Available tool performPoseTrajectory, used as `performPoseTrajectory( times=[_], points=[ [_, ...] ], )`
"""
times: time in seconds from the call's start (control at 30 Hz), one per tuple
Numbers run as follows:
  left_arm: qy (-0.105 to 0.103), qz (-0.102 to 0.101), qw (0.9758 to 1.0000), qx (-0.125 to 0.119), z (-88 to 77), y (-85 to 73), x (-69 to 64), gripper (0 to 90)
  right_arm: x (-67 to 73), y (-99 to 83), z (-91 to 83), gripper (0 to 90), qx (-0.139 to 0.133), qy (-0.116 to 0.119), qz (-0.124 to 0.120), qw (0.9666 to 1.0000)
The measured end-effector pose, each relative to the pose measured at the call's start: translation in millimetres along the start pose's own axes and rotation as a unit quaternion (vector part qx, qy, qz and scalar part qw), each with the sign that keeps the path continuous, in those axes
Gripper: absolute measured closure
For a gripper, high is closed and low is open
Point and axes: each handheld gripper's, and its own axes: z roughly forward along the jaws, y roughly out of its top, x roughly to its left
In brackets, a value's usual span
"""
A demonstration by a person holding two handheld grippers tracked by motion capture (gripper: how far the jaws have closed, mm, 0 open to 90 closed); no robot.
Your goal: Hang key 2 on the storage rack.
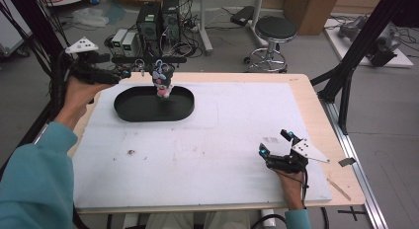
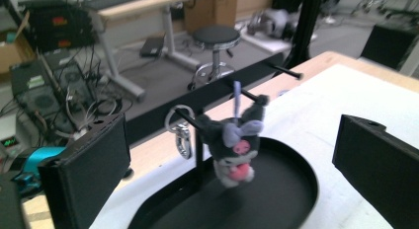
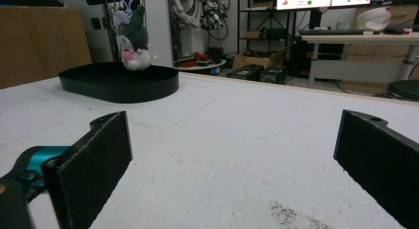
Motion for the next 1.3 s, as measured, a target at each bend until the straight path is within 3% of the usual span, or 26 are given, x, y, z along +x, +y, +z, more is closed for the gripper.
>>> performPoseTrajectory(
  times=[0.13, 0.23, 0.37, 0.53, 0.63, 0.7, 0.83, 1.0, 1.07, 1.2, 1.3],
  points=[
    [-0.01, 0.008, 0.9997, -0.022, -20.1, -19.0, -18.0, 1.7, -0.7, 0.1, -0.2, 0.6, 0.001, 0.001, 0.005, 1.0],
    [-0.016, 0.009, 0.9989, -0.043, -37.0, -41.7, -32.3, 1.7, -0.1, 0.1, 0.1, 0.6, 0.001, 0.001, -0.001, 1.0],
    [-0.013, 0.005, 0.9985, -0.053, -53.3, -77.5, -46.6, 1.7, 0.0, 0.1, -0.1, 0.6, 0.0, 0.001, 0.003, 1.0],
    [-0.009, 0.007, 0.9966, -0.082, -63.3, -117.8, -61.2, 1.7, 0.5, 0.0, 0.1, 0.6, 0.0, -0.002, -0.002, 1.0],
    [-0.009, -0.006, 0.9935, -0.113, -68.6, -144.2, -69.6, 1.7, 0.8, -0.1, 0.0, 0.6, 0.0, -0.001, -0.002, 1.0],
    [-0.002, -0.003, 0.992, -0.127, -70.5, -164.1, -75.6, 1.7, 1.0, 0.0, 0.0, 0.6, 0.001, -0.002, -0.003, 1.0],
    [-0.003, -0.003, 0.9902, -0.14, -73.3, -195.7, -80.2, 1.7, 1.1, -0.1, -0.1, 0.6, 0.0, -0.003, -0.004, 1.0],
    [-0.007, -0.001, 0.9879, -0.155, -75.3, -213.2, -86.4, 1.7, 1.5, 0.0, -0.3, 0.6, 0.001, -0.004, -0.002, 1.0],
    [-0.01, -0.004, 0.9882, -0.153, -73.6, -219.3, -87.5, 1.7, 1.2, -0.1, -0.1, 0.6, 0.001, -0.003, -0.003, 1.0],
    [-0.007, -0.011, 0.9857, -0.168, -75.2, -221.6, -86.4, 1.7, 1.5, -0.1, -0.2, 0.6, 0.001, -0.003, -0.003, 1.0],
    [-0.004, -0.004, 0.985, -0.173, -76.0, -222.4, -88.2, 1.7, 1.6, -0.1, -0.2, 0.6, 0.001, -0.002, -0.003, 1.0]
  ],
)
